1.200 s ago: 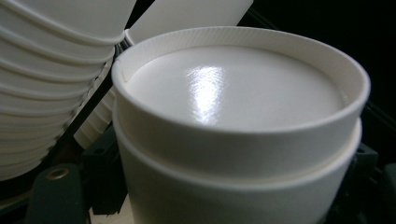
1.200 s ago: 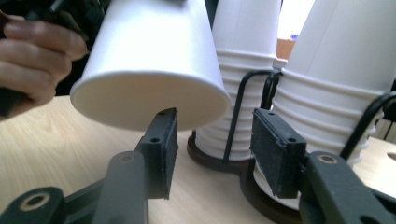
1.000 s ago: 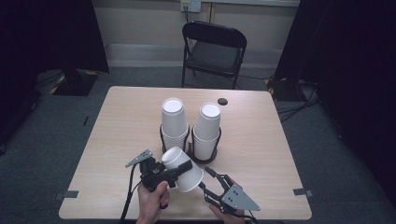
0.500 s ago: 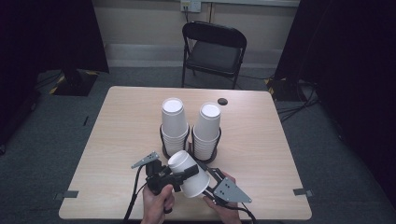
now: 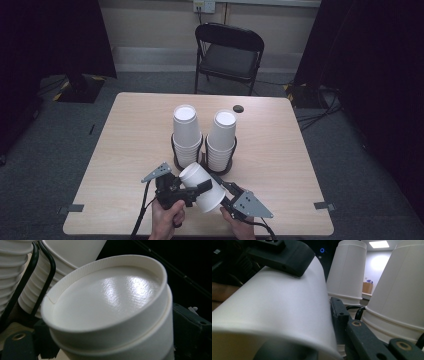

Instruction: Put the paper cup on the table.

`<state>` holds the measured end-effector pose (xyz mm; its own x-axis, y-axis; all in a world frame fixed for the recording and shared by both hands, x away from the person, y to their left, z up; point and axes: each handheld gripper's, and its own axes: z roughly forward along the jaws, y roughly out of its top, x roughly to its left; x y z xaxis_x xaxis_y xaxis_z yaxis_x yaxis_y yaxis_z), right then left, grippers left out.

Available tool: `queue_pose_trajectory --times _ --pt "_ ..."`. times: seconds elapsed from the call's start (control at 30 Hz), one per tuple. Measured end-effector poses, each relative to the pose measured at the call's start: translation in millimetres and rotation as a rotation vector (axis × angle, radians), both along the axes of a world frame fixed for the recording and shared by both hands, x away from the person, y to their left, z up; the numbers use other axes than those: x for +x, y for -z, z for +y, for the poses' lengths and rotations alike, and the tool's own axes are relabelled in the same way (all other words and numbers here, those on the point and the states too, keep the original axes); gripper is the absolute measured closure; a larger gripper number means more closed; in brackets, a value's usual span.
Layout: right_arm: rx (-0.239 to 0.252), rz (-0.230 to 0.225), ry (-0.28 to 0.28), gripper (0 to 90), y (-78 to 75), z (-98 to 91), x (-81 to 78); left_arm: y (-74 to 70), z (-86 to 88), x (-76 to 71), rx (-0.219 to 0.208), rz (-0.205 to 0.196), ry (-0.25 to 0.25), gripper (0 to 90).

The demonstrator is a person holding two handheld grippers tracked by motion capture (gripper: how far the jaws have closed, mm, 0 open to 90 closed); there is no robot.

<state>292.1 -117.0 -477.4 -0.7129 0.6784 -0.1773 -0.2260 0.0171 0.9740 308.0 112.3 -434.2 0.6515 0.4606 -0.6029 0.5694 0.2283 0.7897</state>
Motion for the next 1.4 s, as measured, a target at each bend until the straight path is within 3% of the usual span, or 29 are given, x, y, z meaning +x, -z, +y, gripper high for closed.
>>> queue_pose_trajectory --times 0.57,0.77,0.9,1.1,1.2,1.3,1.4 --pt "0.004 -0.003 0.02 85.6 1.6 -2.1 0.5 1.7 -1.8 1.1 -0.01 0.007 -0.025 10.6" --pt "0.0 0.027 0.021 86.5 5.7 -7.3 -1.9 -4.1 5.6 5.5 -0.005 -0.02 -0.076 11.7" --pt "0.002 0.039 0.018 86.5 6.4 -9.9 -3.1 -7.9 10.2 6.8 0.012 -0.04 -0.085 13.8" --pt "-0.013 0.107 0.002 86.4 6.0 -13.4 -1.2 -11.8 23.2 9.3 0.021 -0.111 -0.122 15.0" --pt "-0.023 0.136 0.007 86.4 5.1 -15.1 -0.2 -10.7 27.3 10.0 0.034 -0.159 -0.113 15.0" --pt "-0.032 0.164 0.014 86.5 4.4 -17.4 0.8 -9.3 29.8 9.0 0.087 -0.227 -0.128 15.0" --pt "-0.049 0.199 0.025 86.5 4.1 -19.1 2.1 -7.4 31.7 8.9 0.104 -0.268 -0.118 15.0"
